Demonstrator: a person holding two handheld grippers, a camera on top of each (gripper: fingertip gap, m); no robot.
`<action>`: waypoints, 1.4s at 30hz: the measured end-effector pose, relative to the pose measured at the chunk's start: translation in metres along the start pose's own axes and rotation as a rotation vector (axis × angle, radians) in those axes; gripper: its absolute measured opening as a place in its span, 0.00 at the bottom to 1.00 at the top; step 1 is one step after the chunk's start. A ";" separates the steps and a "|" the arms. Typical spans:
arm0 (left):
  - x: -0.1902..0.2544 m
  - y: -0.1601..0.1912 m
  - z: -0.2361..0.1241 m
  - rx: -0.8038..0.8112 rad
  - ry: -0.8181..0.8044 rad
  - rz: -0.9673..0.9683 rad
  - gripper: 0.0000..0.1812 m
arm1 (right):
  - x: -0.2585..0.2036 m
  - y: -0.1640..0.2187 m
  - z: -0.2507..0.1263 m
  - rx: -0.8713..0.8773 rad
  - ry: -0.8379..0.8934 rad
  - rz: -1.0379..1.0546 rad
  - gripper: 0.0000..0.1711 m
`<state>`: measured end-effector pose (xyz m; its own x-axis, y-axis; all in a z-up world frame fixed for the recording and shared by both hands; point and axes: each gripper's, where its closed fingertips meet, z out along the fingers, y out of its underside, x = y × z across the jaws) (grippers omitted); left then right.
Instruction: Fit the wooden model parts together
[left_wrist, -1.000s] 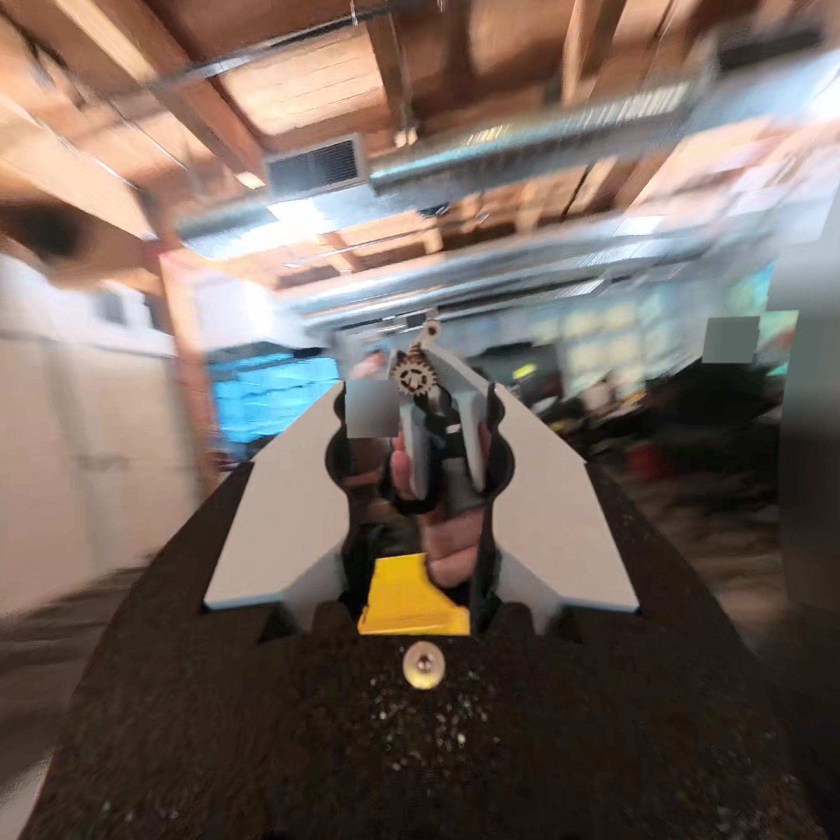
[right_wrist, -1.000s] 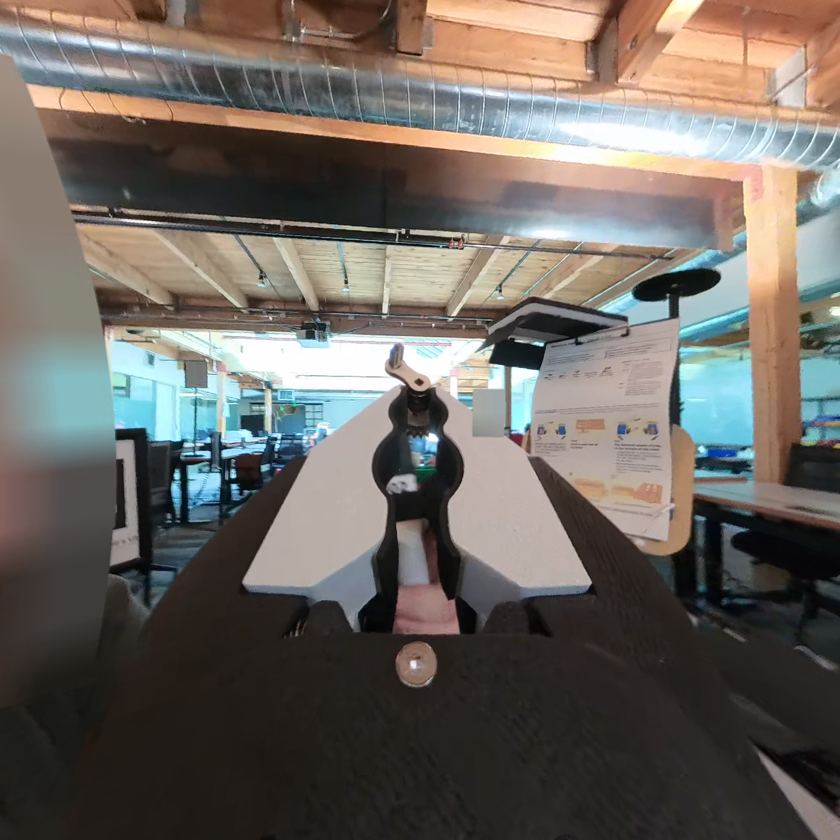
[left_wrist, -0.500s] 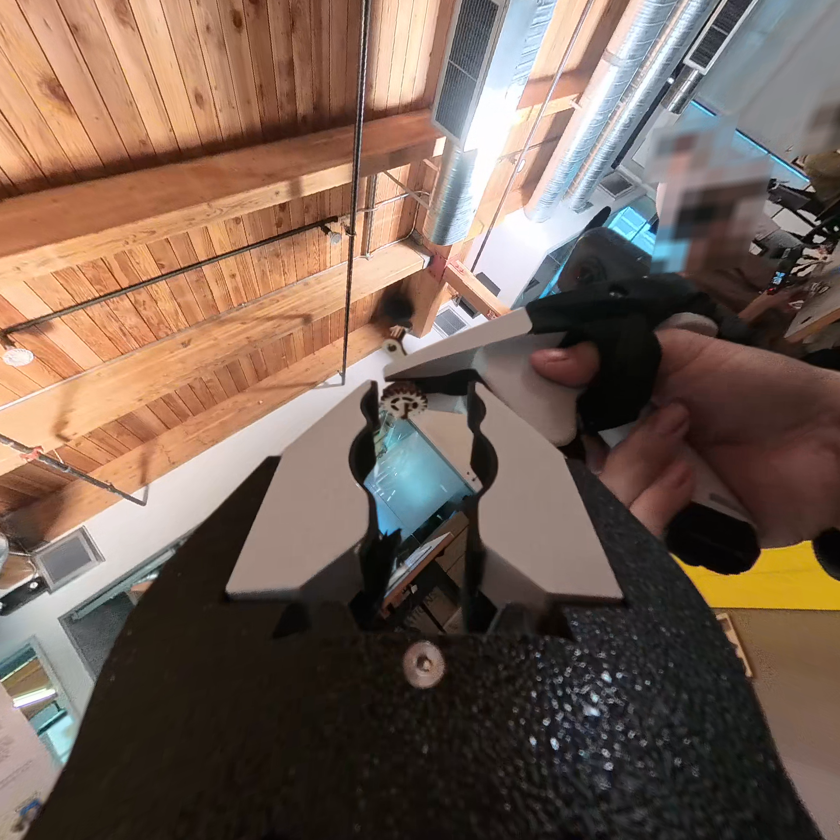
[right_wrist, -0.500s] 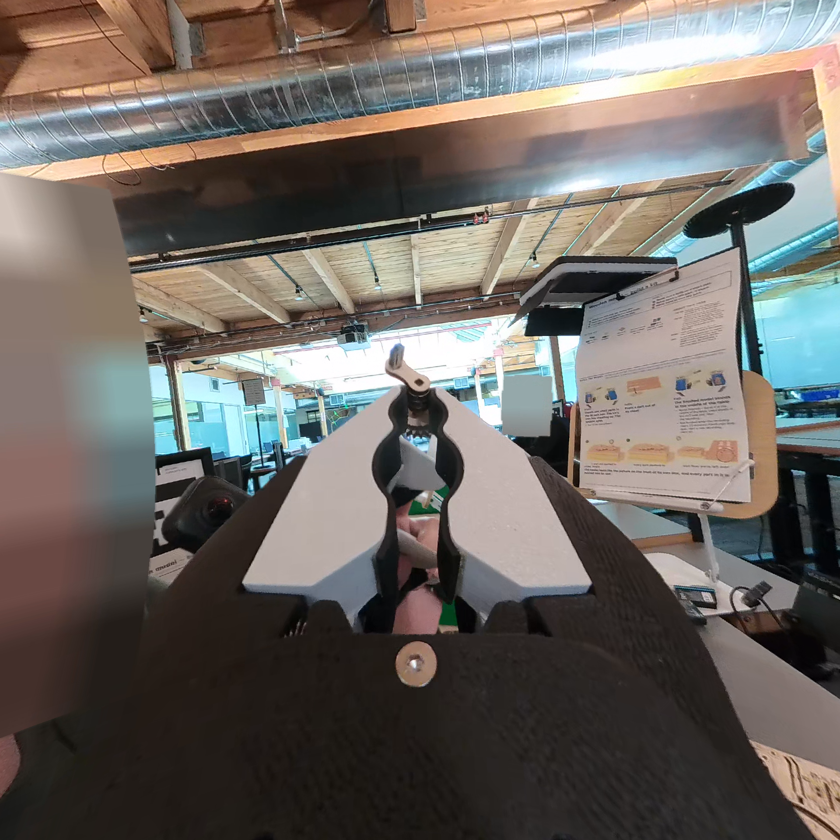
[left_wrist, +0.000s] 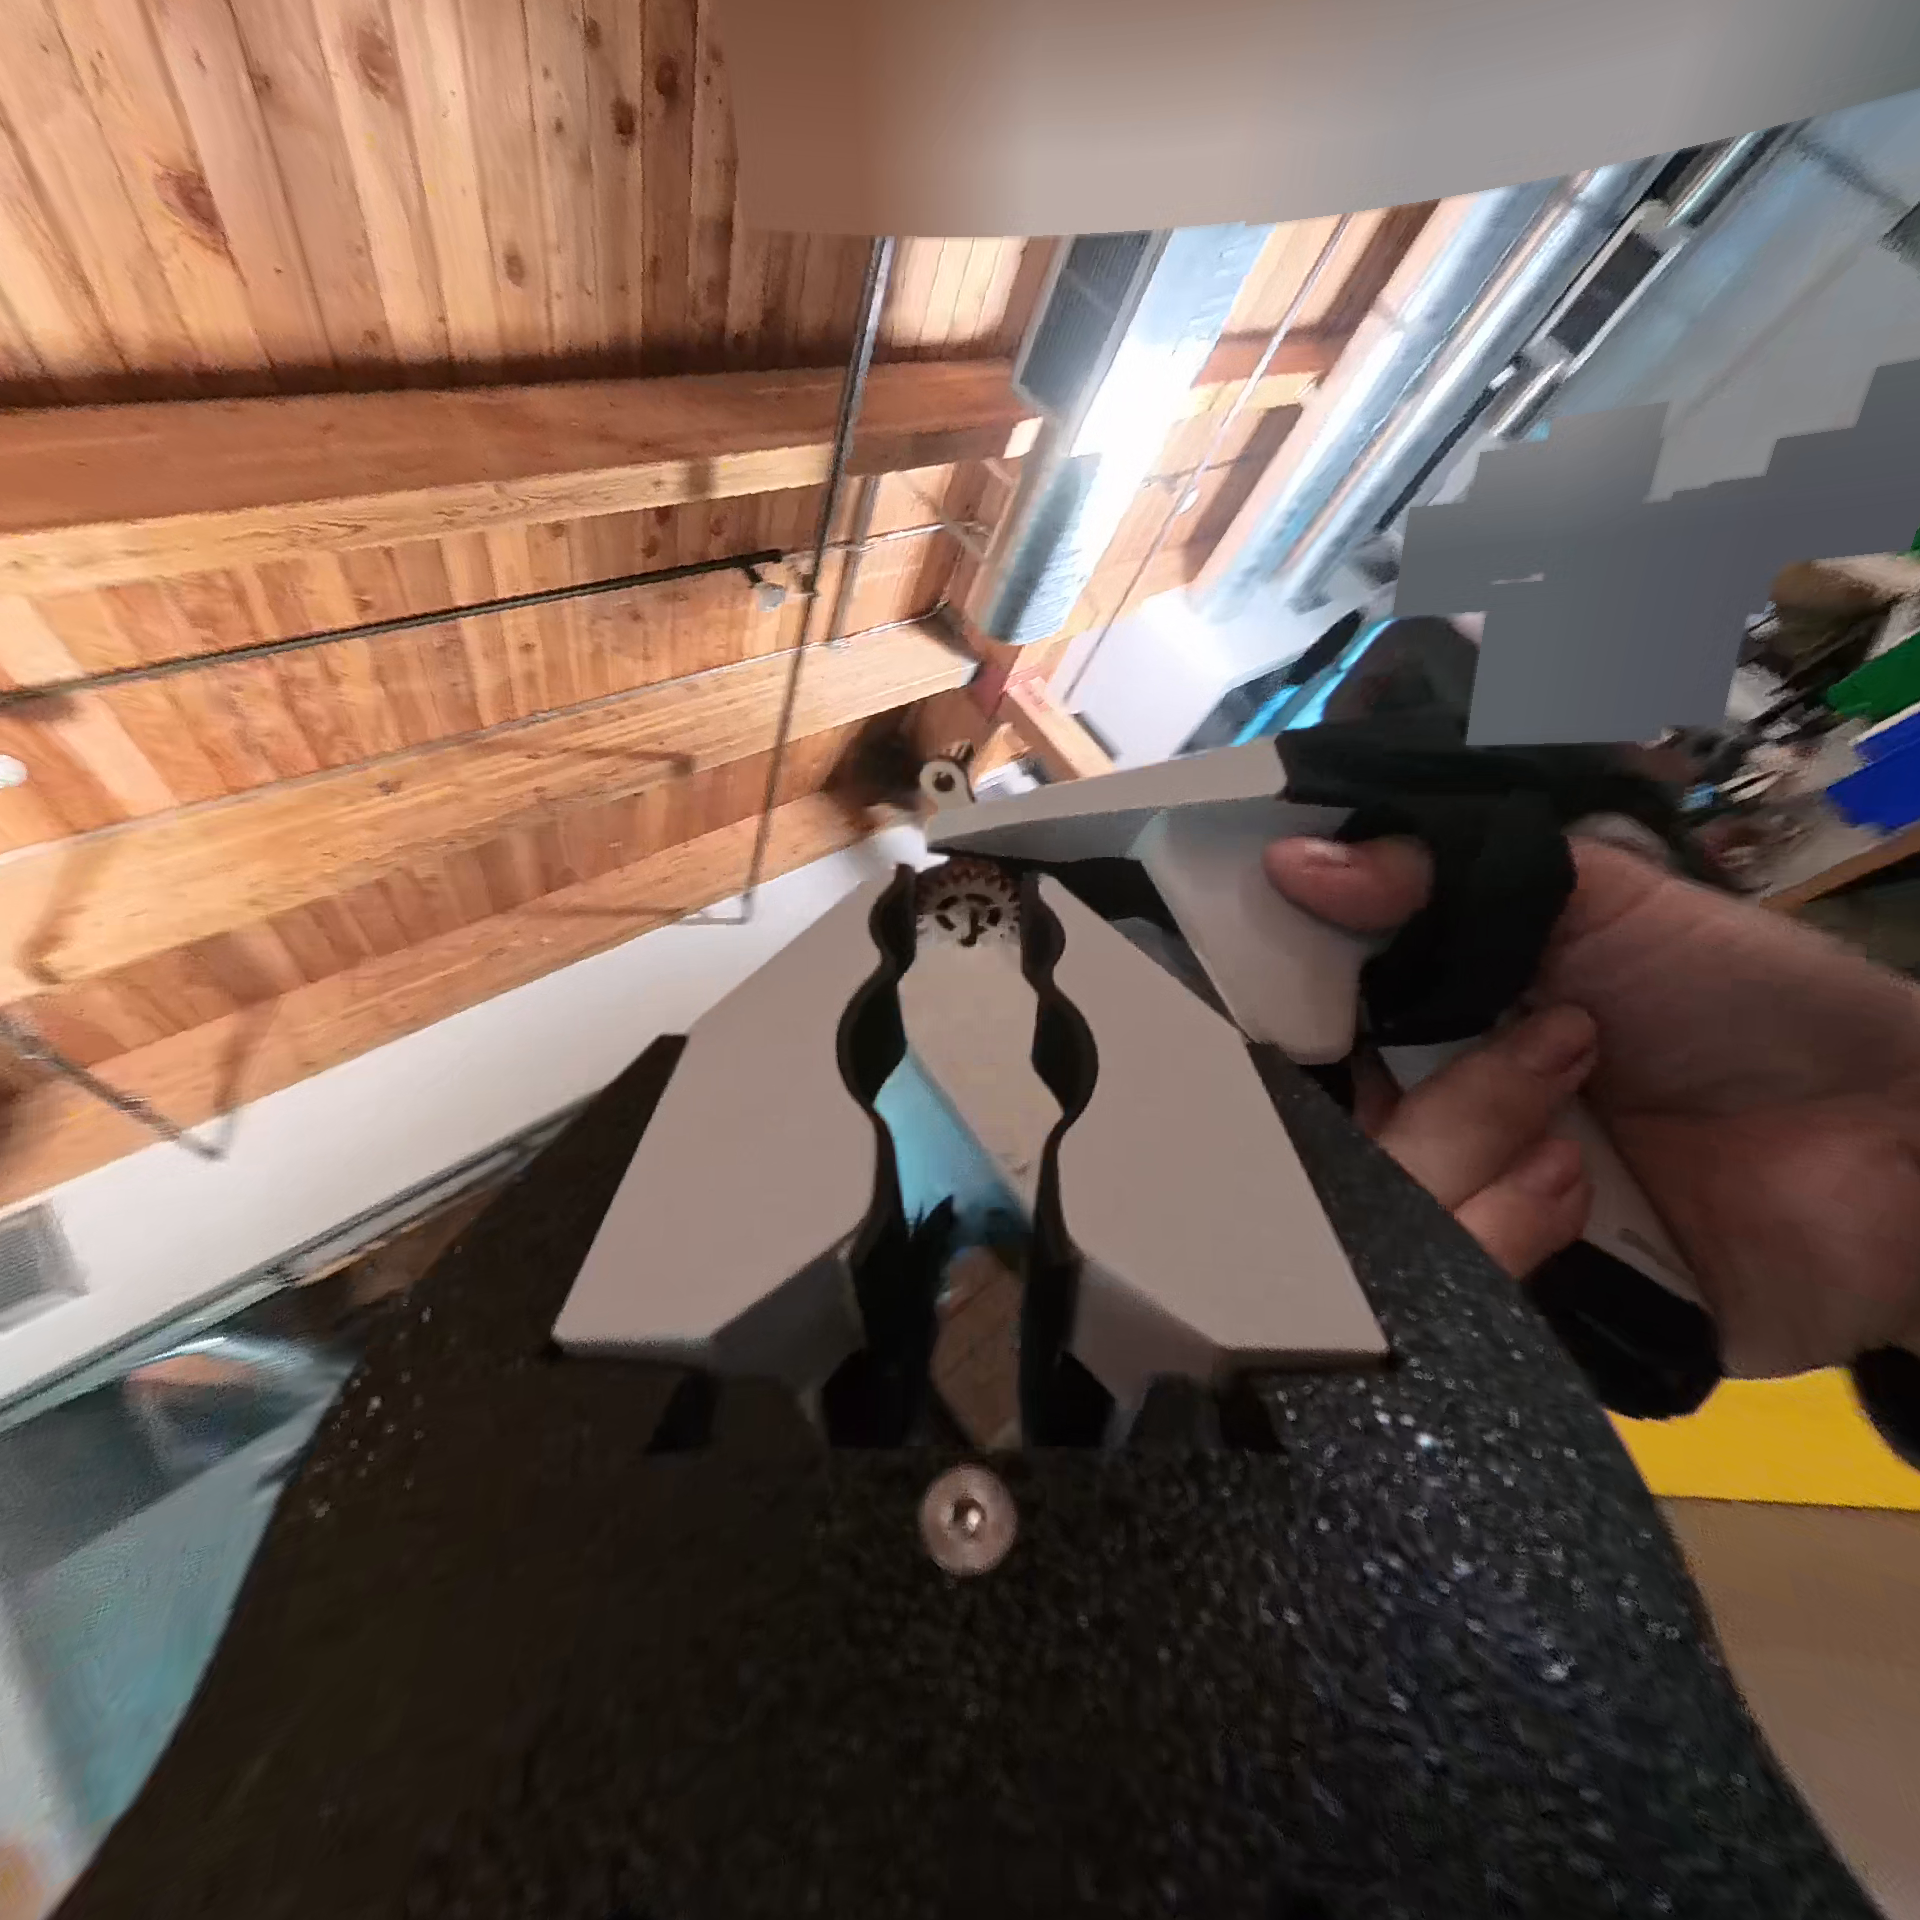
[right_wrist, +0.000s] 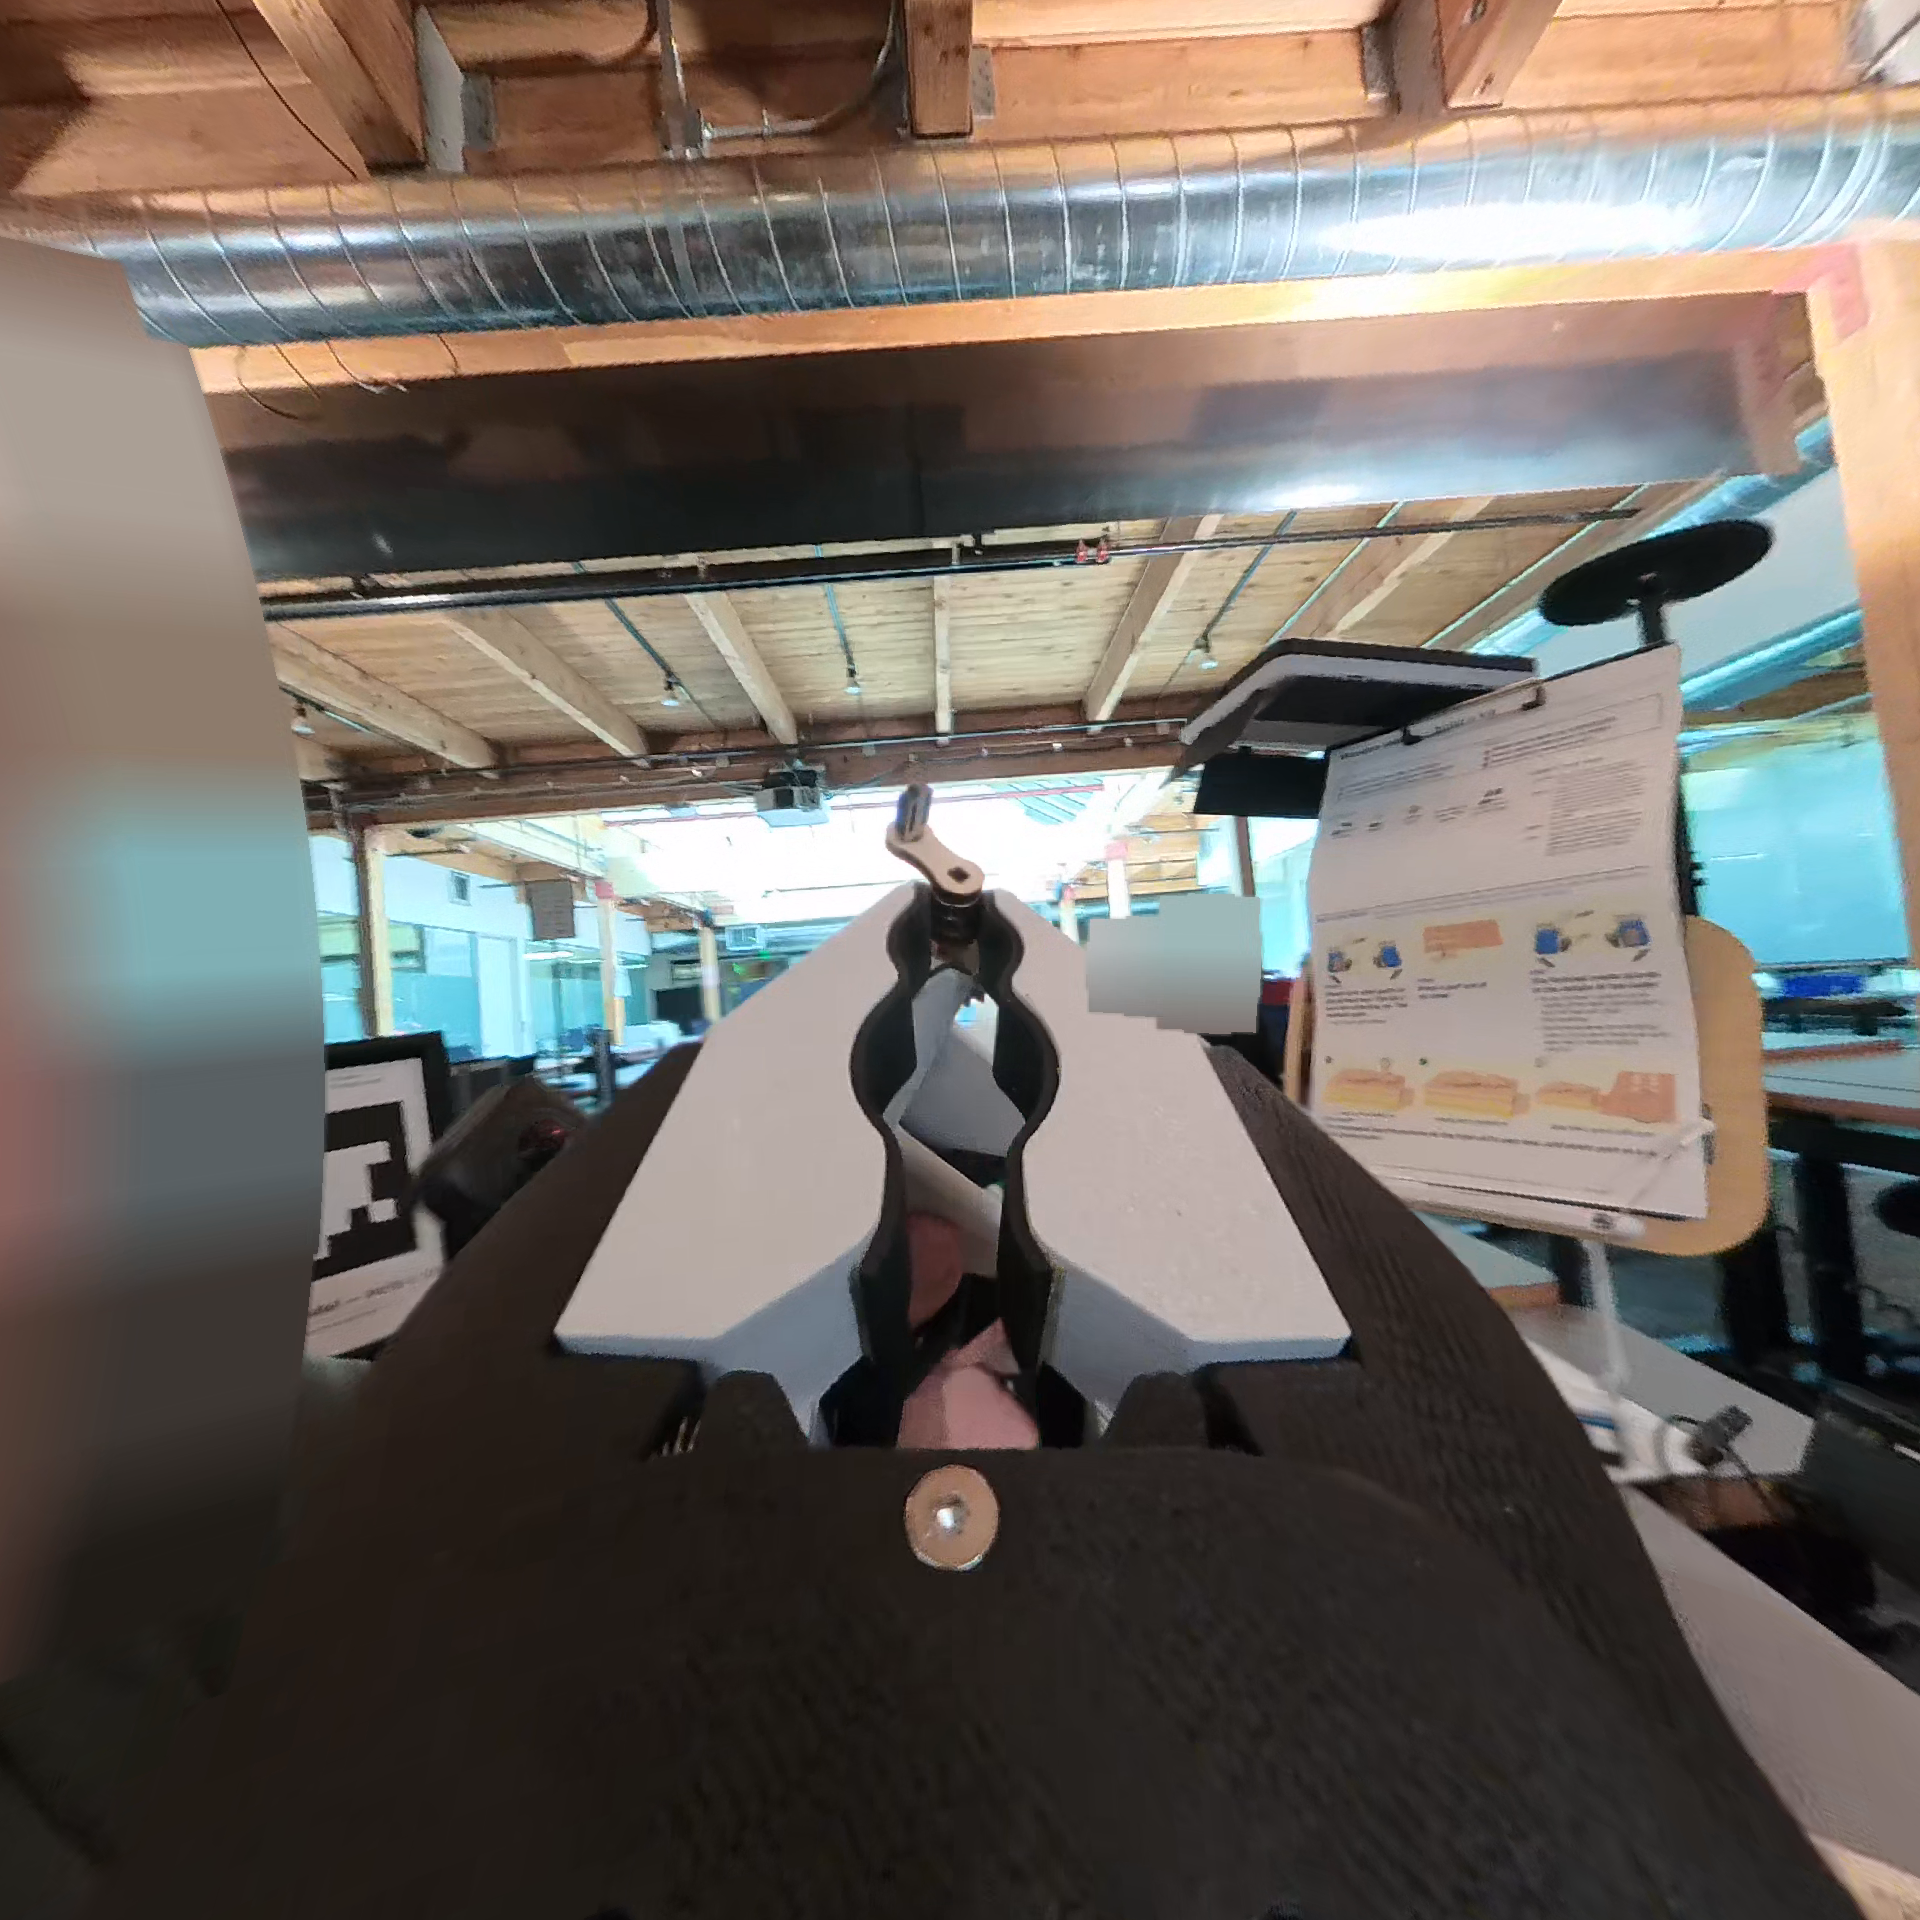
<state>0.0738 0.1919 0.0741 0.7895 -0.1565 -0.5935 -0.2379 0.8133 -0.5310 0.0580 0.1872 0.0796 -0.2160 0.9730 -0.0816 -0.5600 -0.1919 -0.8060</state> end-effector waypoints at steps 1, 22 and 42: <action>0.001 -0.001 -0.001 0.014 0.043 -0.045 0.10 | -0.002 0.000 0.000 -0.003 -0.023 0.025 0.03; -0.003 -0.009 -0.009 0.155 0.331 -0.554 0.09 | -0.010 0.004 0.004 -0.031 0.017 -0.144 0.03; 0.006 -0.017 -0.004 0.077 0.116 -0.172 0.10 | -0.021 -0.007 -0.001 -0.009 0.006 -0.146 0.04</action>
<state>0.0802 0.1751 0.0771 0.7436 -0.3562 -0.5659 -0.0581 0.8087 -0.5853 0.0672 0.1679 0.0864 -0.1281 0.9912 0.0332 -0.5777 -0.0474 -0.8149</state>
